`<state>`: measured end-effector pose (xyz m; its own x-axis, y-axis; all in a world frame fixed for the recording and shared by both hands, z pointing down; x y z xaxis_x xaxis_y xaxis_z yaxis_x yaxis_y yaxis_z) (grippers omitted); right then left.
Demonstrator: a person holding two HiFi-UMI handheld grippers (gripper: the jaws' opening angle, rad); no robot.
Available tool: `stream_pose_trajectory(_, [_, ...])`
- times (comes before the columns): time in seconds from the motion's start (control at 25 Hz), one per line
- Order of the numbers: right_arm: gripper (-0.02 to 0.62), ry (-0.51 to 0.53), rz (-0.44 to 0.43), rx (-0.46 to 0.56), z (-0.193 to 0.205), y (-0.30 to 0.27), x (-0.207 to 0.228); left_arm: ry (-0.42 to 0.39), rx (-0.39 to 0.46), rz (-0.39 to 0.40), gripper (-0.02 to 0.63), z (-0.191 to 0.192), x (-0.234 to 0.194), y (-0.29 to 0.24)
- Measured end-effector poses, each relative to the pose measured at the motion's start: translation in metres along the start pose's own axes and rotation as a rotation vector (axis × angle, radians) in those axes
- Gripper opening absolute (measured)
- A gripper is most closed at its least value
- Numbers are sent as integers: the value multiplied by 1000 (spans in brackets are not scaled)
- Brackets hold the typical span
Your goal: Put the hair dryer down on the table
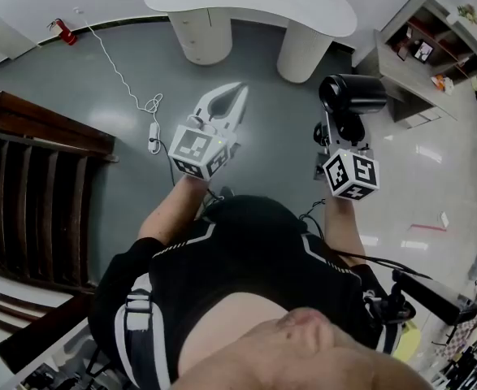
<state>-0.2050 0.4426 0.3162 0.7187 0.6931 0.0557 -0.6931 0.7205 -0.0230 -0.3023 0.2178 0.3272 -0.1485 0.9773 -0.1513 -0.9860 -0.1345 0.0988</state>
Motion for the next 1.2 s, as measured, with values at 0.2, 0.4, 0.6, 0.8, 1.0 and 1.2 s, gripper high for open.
stream_pose_trajectory(0.2, [259, -15, 4, 12, -5, -2, -2, 17, 0, -11, 32, 0, -9, 3])
stream_pose_trajectory(0.4, [259, -23, -11, 10, -1, -9, -23, 18, 7, -10, 32, 2, -23, 17])
stream_pose_trajectory(0.6, [259, -30, -16, 8, 1, -25, -38, 20, 13, -10, 32, 1, -42, 21])
stream_pose_trajectory(0.8, [259, -35, -10, 6, 6, -42, -58, 3, 2, 10, 32, 6, -65, 28])
stream_pose_trajectory(1.0, [259, -23, -8, 3, 15, -55, -77, -10, -5, 34, 32, 13, -84, 36])
stream_pose_trajectory(1.2, [259, -31, -13, -16, 21, -67, -89, 31, -13, 18, 32, 20, -101, 39])
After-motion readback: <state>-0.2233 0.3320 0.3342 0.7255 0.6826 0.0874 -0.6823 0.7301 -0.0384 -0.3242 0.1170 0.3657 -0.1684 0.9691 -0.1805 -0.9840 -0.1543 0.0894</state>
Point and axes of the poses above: the fingertips, and each gripper's own axes: y backward along the fingers, x to its right, z out of its underside, the point moved 5 cm from there along y, backward along the fingers, and after that the axes turned 4 degrees about -z, right-handed, at the moved point
